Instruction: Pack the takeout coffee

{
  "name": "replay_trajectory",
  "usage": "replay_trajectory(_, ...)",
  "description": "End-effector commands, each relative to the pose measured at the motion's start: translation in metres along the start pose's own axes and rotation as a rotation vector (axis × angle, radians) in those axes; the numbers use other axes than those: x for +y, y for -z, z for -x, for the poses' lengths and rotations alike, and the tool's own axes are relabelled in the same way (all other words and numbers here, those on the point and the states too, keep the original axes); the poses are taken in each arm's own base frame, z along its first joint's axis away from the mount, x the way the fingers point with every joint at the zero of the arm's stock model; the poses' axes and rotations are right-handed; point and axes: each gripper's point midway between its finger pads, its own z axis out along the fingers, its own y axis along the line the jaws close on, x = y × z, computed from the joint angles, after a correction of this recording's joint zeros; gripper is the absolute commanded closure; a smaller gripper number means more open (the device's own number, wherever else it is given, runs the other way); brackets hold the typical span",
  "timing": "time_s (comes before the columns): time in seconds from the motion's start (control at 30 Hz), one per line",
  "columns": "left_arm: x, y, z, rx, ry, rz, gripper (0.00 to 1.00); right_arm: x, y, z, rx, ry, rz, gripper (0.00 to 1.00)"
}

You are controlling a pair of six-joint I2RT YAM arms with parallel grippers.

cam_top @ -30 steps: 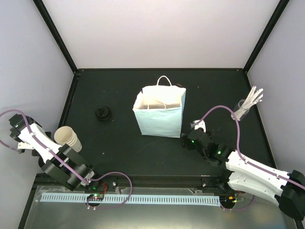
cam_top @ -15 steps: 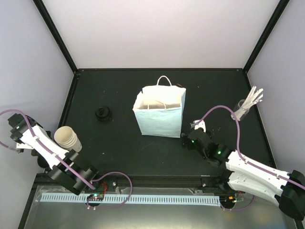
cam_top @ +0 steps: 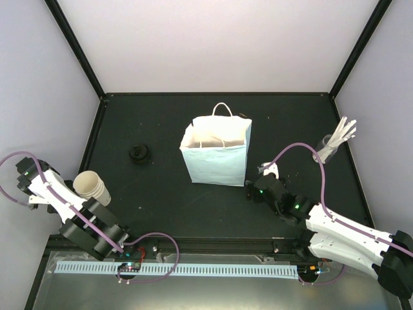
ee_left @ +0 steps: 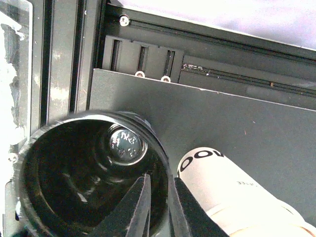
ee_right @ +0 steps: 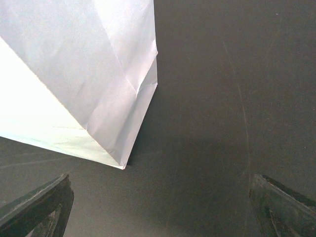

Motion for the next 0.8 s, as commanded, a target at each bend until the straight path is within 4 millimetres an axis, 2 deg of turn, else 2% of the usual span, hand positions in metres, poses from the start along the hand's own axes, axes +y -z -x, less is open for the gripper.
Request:
replay_trajectory(0.0, -0.005, 0.002, 0.004, -0.007, 0.009, -0.026, 0.89, 0.003, 0.003, 0.012, -0.041, -0.02, 0.016, 0.0)
replay_trajectory(0.07, -0.005, 0.003, 0.004, -0.01, 0.012, -0.029, 0.98, 0.003, 0.003, 0.012, -0.041, -0.02, 0.016, 0.0)
replay_trajectory(0.4, -0.006, 0.002, 0.002, -0.006, 0.014, -0.042, 0.98, 0.003, 0.003, 0.012, -0.041, -0.02, 0.016, 0.0)
replay_trajectory(0.5, -0.008, -0.003, 0.001, 0.005, 0.01, -0.044, 0.85, 0.003, 0.003, 0.012, -0.041, -0.02, 0.016, 0.0)
replay_trajectory(0.6, -0.009, -0.006, 0.001, 0.011, 0.007, -0.046, 0.67, 0.004, 0.003, 0.012, -0.041, -0.021, 0.018, 0.0)
replay_trajectory(0.77, -0.014, -0.007, 0.002, 0.015, 0.007, -0.058, 0.65, 0.004, 0.003, 0.012, -0.042, -0.021, 0.018, 0.0)
